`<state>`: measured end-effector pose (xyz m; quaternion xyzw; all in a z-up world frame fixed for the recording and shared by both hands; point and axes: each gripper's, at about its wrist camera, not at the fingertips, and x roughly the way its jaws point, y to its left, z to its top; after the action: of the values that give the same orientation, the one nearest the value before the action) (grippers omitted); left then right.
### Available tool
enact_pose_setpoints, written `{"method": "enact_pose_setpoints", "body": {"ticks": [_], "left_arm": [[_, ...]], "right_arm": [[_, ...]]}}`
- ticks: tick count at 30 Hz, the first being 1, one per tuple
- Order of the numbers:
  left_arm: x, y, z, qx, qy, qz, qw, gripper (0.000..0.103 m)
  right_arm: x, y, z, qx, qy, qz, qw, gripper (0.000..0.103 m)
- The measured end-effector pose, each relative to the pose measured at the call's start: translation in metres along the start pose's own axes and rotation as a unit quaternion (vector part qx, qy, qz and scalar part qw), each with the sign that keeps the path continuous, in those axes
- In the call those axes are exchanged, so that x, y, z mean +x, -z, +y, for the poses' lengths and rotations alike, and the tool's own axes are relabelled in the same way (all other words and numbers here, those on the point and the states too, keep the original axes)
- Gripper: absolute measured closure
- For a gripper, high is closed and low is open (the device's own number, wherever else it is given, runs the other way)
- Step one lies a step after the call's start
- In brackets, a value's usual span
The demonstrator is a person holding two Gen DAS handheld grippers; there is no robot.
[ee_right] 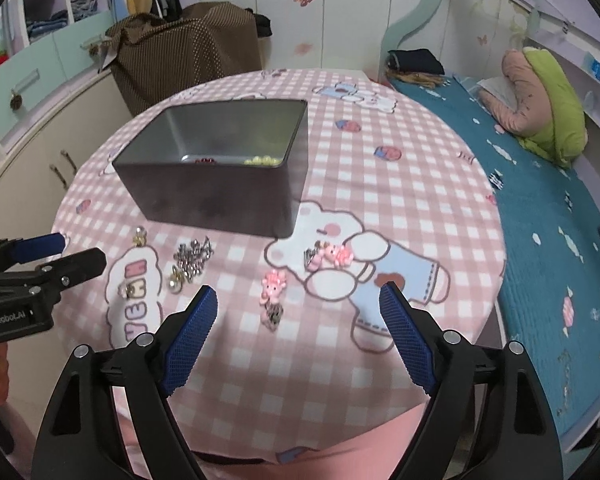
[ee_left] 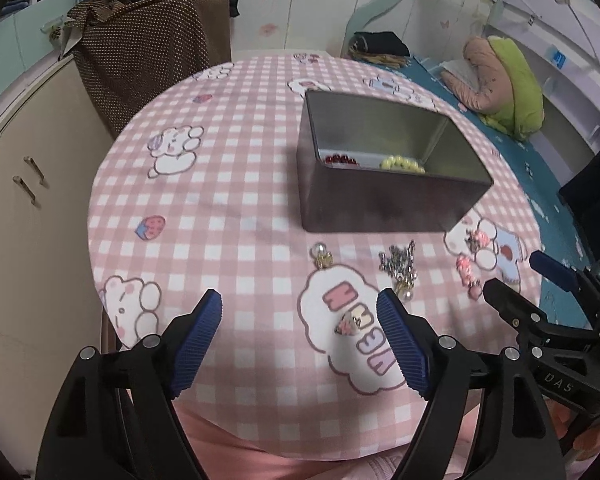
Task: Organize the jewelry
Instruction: 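Withdraw both tools from the tin toward the remaining jewelry, then grasp a small pink charm with the left tool while the right tool grasps a pearl earring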
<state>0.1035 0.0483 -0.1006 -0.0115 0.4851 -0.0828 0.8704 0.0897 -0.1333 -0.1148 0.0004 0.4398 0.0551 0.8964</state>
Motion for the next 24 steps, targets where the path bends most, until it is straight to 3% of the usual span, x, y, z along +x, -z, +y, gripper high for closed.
{"method": "enact_pose_setpoints", "body": {"ticks": [19,20,22,24], "left_arm": [[0.022,0.017,-0.018,0.041,-0.002,0.018,0.9990,0.029],[0.023,0.018,-0.019,0.041,0.003,0.020,0.9989,0.033],[0.023,0.019,-0.022,0.052,-0.010,0.015,0.9985,0.051],[0.023,0.019,-0.024,0.063,-0.014,0.011,0.9978,0.057]], "right_arm": [[0.013,0.004,-0.003,0.010,-0.001,0.014,1.000,0.022],[0.012,0.005,-0.003,0.012,0.001,0.009,1.000,0.022],[0.007,0.004,-0.005,0.020,0.007,-0.004,1.000,0.022],[0.004,0.002,-0.005,0.018,0.002,-0.012,1.000,0.022]]}}
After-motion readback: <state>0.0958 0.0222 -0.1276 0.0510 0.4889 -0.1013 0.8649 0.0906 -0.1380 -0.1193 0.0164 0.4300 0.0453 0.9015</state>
